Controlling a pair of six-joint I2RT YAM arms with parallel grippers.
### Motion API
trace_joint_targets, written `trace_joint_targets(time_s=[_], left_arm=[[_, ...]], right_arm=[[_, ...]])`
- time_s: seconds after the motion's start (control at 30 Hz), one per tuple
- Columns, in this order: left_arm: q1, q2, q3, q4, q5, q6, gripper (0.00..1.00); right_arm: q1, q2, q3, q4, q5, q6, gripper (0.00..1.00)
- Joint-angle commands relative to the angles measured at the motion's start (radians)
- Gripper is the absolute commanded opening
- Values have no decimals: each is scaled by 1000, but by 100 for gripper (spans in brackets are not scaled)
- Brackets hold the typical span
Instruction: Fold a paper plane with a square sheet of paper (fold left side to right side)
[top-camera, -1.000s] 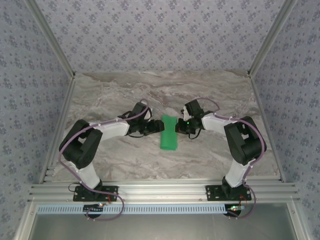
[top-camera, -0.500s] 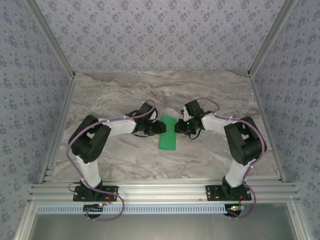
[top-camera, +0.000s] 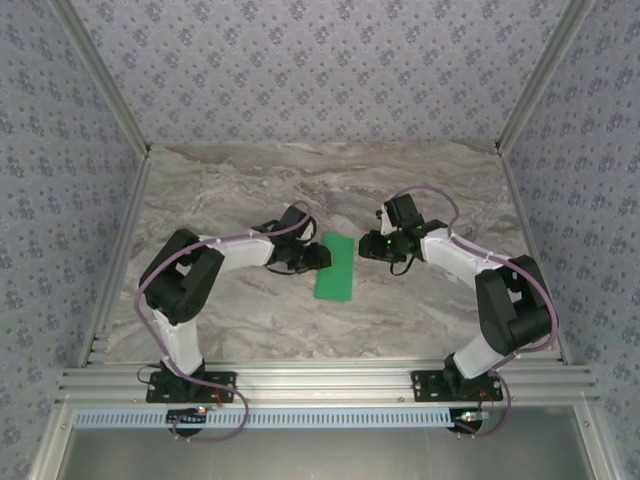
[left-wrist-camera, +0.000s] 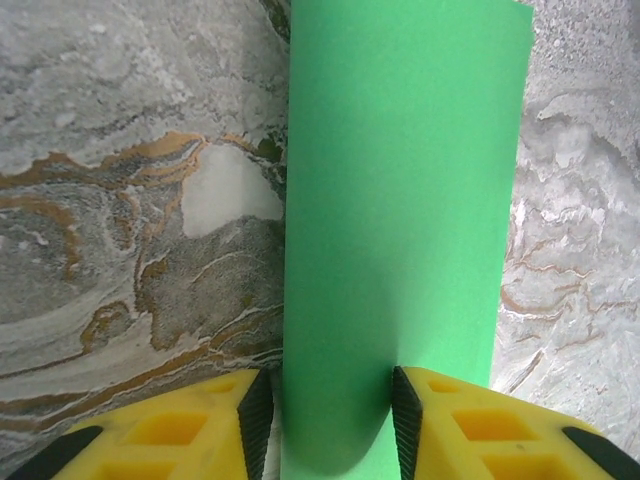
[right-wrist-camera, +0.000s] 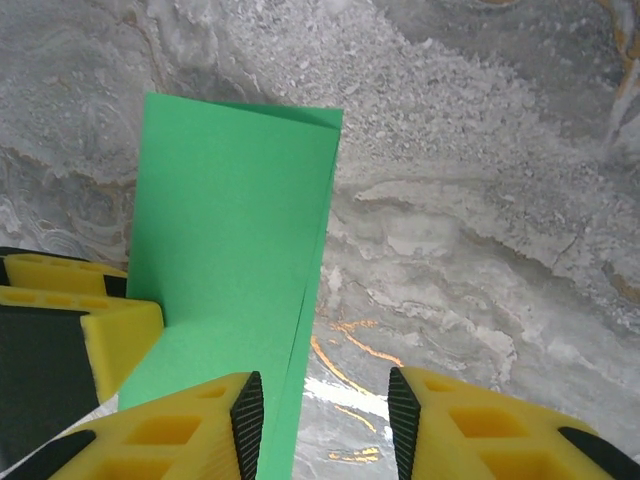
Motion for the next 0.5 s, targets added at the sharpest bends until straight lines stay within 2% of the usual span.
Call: trace_joint_targets(time_s=[0.0,0.47], left_arm=[[-9,33,28,-30,-21,2,41],[-17,84,81,-64,-42,-36,46]], right_arm=[[-2,-21,-16,-34,17,-14,42],[-2,-25,-28,-27,2,-13,42]])
